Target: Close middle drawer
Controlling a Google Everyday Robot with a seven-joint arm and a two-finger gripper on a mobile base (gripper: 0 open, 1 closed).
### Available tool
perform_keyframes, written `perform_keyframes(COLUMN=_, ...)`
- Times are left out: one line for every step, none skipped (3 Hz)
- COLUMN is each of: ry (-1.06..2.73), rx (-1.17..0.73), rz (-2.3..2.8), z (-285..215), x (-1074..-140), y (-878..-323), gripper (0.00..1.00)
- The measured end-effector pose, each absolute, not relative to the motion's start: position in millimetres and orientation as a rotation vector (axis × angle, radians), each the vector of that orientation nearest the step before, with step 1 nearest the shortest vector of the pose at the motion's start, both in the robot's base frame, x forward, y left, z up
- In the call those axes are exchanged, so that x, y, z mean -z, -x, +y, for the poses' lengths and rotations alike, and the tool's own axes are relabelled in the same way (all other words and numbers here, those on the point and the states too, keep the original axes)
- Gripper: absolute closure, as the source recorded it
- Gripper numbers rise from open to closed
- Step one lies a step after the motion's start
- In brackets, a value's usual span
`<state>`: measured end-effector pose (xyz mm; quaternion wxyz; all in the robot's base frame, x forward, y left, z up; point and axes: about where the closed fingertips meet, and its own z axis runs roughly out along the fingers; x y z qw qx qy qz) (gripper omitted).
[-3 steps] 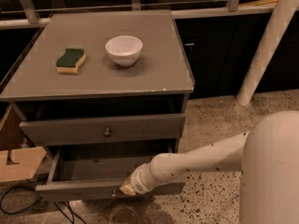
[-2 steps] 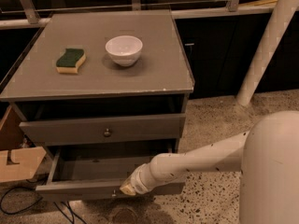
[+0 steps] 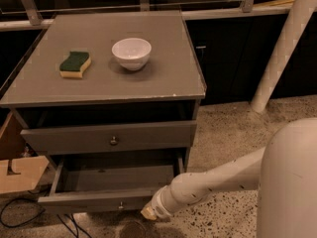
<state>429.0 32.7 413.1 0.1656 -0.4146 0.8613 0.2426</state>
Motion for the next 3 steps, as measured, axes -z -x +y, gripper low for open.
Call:
perform_keyframes(ry=1.167, rx=-0.689, rz=2.477, z=26.5, x=-409.7, y=-424.5, gripper=1.0)
perform_keyframes(ry=1.169, rx=-0.69, rz=2.479, z=26.9, x=-408.7, y=-424.0, gripper=1.0)
perform_keyframes(ry=1.141, rx=-0.685, rz=2.48, z=35.5, x=-401.2, y=-440.3, gripper=1.0)
